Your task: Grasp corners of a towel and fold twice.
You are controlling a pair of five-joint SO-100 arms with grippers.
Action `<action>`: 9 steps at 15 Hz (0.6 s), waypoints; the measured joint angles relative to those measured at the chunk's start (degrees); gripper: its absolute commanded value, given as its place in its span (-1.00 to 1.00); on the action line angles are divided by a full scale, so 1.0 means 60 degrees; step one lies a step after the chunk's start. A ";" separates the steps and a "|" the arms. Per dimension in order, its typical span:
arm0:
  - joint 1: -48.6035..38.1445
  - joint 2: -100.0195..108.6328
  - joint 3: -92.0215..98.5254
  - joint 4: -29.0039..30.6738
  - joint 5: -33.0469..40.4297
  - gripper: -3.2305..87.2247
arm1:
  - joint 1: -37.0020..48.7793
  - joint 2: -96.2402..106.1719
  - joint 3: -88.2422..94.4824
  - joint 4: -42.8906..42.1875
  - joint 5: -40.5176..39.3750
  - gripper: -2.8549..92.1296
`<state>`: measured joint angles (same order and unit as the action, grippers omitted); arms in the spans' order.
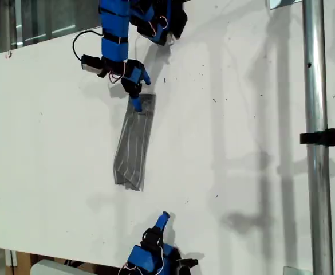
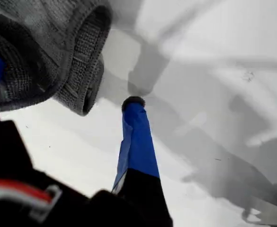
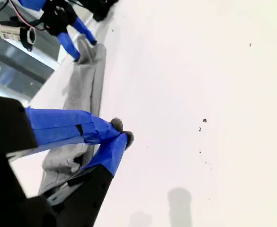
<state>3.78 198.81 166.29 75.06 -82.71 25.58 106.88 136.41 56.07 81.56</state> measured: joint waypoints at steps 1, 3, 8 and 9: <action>0.0000 0.0000 0.0000 0.0000 0.0000 -0.99 | 0.0015 -0.0864 -0.0366 -0.0454 -0.0044 -0.13; 0.0044 0.0000 0.0000 0.0000 0.0000 -0.99 | 0.0015 -0.2021 -0.1377 -0.0718 -0.0103 -0.74; 0.0161 0.0000 0.0000 0.0000 -0.0029 -0.99 | 0.0688 -0.4072 -0.4277 -0.0293 -0.0996 -0.94; 0.0161 0.0000 0.0000 0.0000 -0.0029 -0.99 | 0.0776 -0.4043 -0.4585 0.0220 -0.1436 -0.94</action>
<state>4.75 198.81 166.29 75.06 -82.88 30.23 82.62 108.90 57.39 72.95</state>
